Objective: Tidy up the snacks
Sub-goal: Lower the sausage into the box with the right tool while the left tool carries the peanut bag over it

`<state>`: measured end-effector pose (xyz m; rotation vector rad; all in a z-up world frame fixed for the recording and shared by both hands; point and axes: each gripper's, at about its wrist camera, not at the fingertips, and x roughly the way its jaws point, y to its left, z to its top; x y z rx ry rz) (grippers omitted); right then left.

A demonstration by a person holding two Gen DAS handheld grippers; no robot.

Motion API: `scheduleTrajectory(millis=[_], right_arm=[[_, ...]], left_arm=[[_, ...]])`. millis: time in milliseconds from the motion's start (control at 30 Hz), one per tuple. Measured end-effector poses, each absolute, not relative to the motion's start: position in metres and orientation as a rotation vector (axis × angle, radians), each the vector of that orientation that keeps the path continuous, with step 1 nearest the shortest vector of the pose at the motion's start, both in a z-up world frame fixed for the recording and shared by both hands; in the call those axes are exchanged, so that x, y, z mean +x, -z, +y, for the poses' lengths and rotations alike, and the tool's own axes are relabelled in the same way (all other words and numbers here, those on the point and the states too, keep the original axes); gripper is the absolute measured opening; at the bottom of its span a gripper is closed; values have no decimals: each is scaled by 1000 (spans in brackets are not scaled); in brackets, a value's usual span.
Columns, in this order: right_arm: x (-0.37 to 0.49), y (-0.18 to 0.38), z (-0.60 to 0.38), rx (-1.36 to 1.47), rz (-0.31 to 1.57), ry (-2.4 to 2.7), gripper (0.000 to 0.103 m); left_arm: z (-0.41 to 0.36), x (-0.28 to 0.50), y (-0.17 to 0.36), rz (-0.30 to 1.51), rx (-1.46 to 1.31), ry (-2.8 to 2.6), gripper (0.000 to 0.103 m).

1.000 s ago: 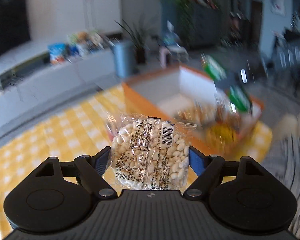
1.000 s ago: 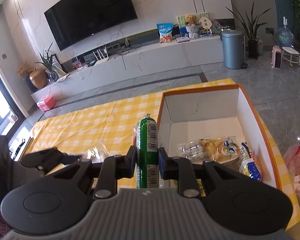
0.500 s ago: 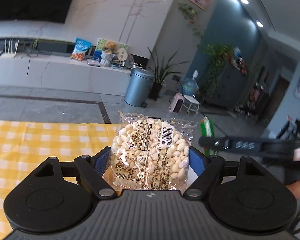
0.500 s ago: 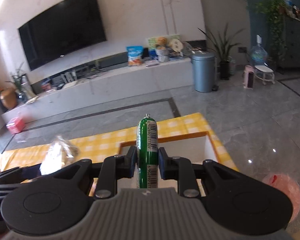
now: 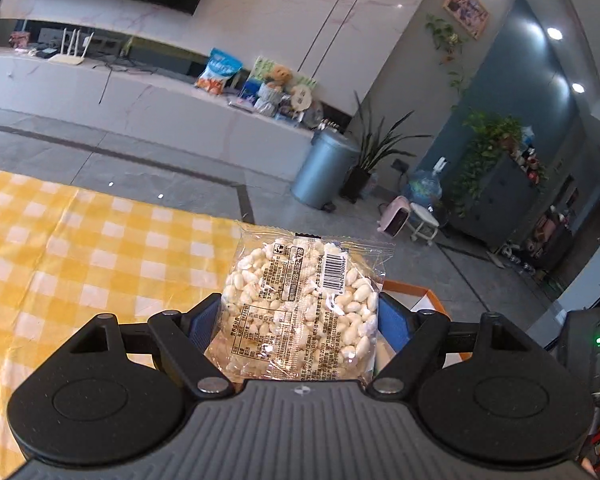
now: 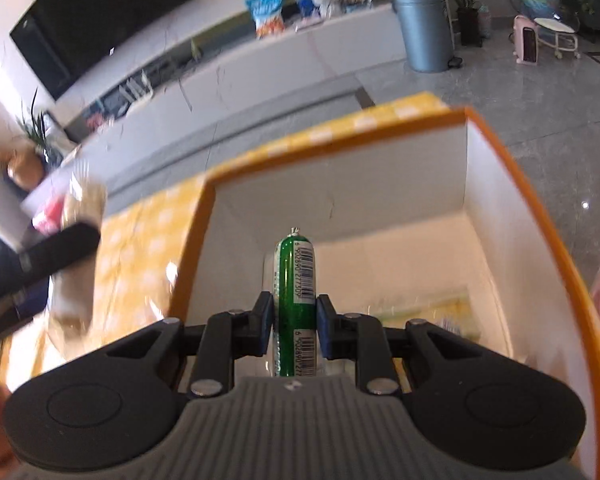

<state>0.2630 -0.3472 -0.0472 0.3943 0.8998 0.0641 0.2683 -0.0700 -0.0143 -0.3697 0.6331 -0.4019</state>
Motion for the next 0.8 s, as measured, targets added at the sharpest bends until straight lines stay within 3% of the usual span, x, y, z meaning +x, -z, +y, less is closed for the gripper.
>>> scheduleTrajectory(millis=[400, 800], right_arm=[[297, 69, -320, 467, 941, -139, 24], [254, 20, -369, 420, 757, 2, 32]], left_arm=[[-73, 265, 23, 683, -384, 366, 93], [-92, 253, 2, 682, -331, 423, 93]])
